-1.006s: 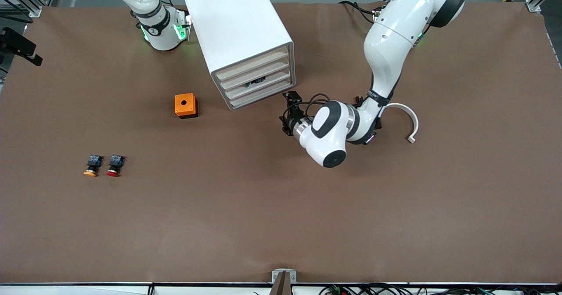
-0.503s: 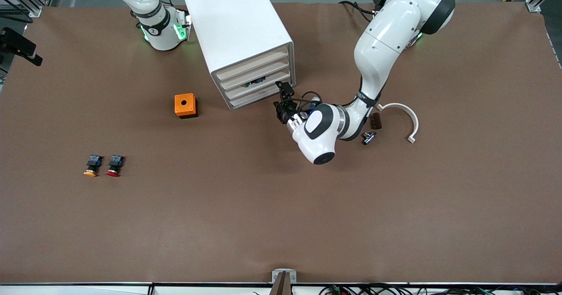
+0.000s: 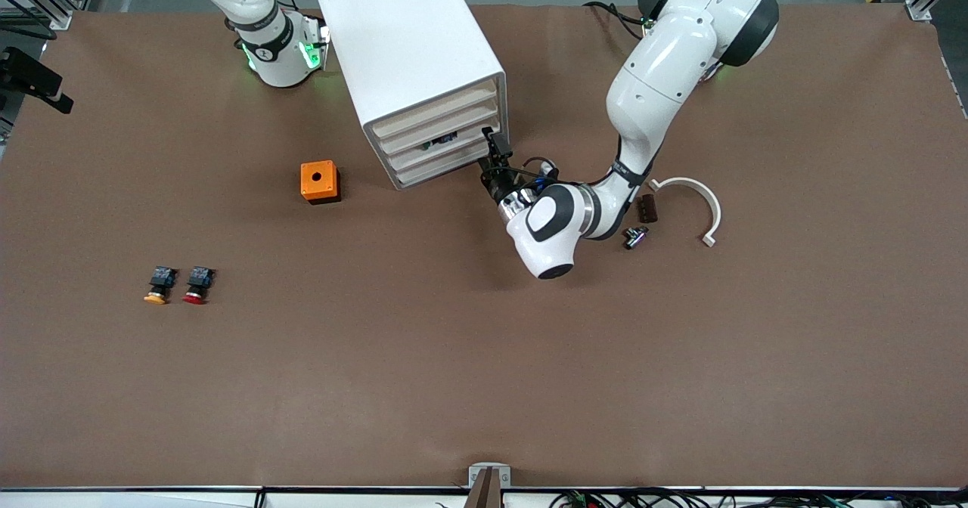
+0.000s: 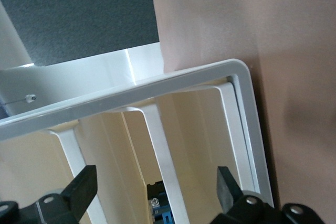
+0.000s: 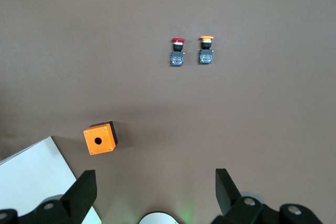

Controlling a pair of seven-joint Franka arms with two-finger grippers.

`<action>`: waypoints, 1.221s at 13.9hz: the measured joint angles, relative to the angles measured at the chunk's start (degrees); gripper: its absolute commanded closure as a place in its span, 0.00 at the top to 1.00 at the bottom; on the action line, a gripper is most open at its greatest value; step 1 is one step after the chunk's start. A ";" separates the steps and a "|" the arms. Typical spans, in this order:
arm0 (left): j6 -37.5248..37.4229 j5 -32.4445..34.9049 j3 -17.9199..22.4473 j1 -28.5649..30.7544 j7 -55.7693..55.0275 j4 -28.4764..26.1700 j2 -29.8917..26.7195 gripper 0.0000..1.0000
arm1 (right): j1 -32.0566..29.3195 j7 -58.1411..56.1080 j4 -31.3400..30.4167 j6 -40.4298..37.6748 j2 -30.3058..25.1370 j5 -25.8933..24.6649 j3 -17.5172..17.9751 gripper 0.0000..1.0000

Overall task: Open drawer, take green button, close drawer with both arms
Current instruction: 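Grasp the drawer's front edge with the left gripper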

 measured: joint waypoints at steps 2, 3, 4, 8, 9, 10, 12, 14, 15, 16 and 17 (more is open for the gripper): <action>-0.16 -0.58 0.00 0.00 -0.43 -0.01 0.57 0.98 | 0.00 0.00 0.00 0.08 0.00 0.00 0.00 1.00; -0.19 -0.66 0.00 0.00 -0.55 -0.02 0.72 0.92 | 0.00 0.00 0.02 0.18 0.00 0.00 0.00 1.00; -0.21 -0.67 0.00 -0.01 -0.66 -0.03 0.81 0.85 | 0.00 0.00 0.04 0.26 0.00 0.00 0.00 1.00; -0.54 -0.98 -0.04 -0.61 -0.89 -0.25 0.95 0.74 | 0.00 0.00 0.89 0.54 -0.01 0.00 -0.08 1.00; -0.57 -1.13 -0.05 -1.02 -0.90 -0.30 0.96 0.74 | 0.00 0.00 1.06 0.57 -0.01 0.00 -0.13 1.00; -0.58 -1.21 -0.06 -1.49 -0.92 -0.33 0.98 0.72 | -0.01 0.00 1.18 0.62 -0.01 0.00 -0.23 1.00; -0.71 -1.24 -0.07 -2.57 -1.01 -0.54 1.03 0.63 | -0.19 0.00 1.37 0.72 0.02 -0.05 -0.53 1.00; -0.73 -1.26 -0.08 -3.56 -2.23 -0.88 1.18 0.51 | -0.78 0.00 1.99 0.82 0.44 -0.05 -0.63 1.00; -0.73 -1.27 -0.08 -3.93 -2.87 -0.94 1.31 0.43 | -1.25 0.00 2.23 0.82 0.88 -0.06 -0.64 1.00; -0.73 -1.27 -0.08 -4.15 -3.22 -0.97 1.46 0.36 | -1.83 0.00 2.33 0.88 1.47 -0.06 -0.67 1.00; -0.73 -1.27 -0.08 -4.24 -3.33 -0.99 1.63 0.27 | -2.58 0.00 2.33 1.19 2.41 -0.05 -0.68 1.00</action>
